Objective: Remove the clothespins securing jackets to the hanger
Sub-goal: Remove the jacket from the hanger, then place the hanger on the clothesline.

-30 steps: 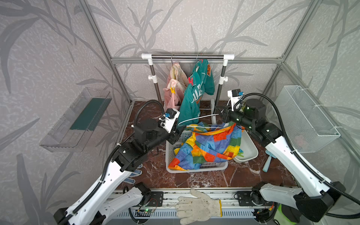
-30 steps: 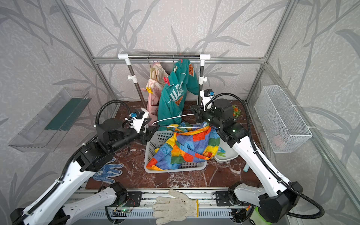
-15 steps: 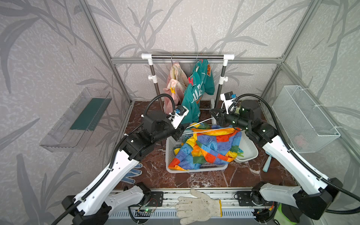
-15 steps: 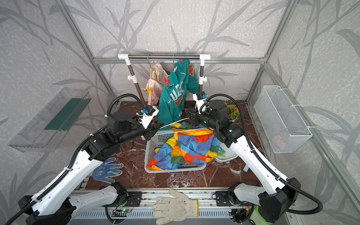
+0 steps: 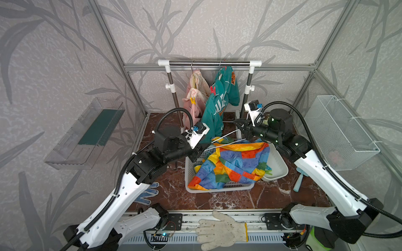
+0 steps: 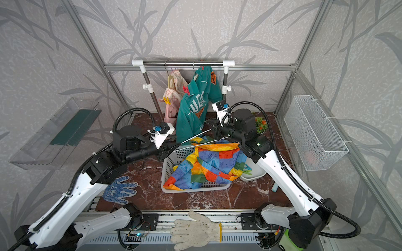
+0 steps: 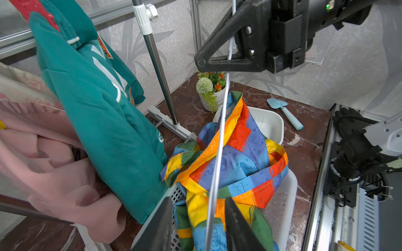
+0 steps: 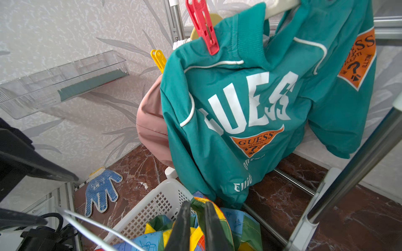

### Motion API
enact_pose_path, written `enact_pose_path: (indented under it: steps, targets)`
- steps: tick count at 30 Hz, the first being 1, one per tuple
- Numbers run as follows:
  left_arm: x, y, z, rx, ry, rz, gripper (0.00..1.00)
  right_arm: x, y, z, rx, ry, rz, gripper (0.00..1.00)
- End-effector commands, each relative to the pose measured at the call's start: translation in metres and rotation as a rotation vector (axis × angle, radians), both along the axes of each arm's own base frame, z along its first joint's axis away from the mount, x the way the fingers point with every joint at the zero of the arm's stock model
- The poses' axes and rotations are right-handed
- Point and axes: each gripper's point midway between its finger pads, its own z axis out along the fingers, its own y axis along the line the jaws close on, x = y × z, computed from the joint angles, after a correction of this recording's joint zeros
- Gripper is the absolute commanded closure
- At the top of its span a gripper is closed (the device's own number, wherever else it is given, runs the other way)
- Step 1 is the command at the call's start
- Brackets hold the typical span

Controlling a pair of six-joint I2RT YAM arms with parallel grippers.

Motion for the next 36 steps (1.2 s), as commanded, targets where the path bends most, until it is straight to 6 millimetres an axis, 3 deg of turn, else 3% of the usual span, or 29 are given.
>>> enact_pose_path:
  steps: [1,12,16,27,34,36]
  targets:
    - [-0.019,0.002,0.011,-0.034,0.011,-0.056,0.61,0.0,0.0,0.015,-0.03,-0.081,0.012,1.0]
    - [-0.02,-0.007,-0.015,0.015,0.105,-0.099,0.64,-0.011,0.007,0.027,-0.013,-0.125,0.084,1.0]
    - [-0.016,-0.01,-0.024,0.036,0.124,-0.103,0.69,-0.016,0.008,0.033,-0.002,-0.132,0.104,1.0]
    - [-0.02,-0.012,-0.028,0.035,0.137,-0.126,0.99,-0.017,0.01,0.039,0.005,-0.148,0.118,1.0]
    - [-0.016,-0.009,-0.02,-0.013,0.105,-0.087,1.0,-0.014,0.01,0.037,0.005,-0.143,0.108,1.0]
    - [-0.013,-0.008,-0.017,-0.026,0.108,-0.066,1.0,-0.012,0.008,0.037,0.001,-0.14,0.094,0.95]
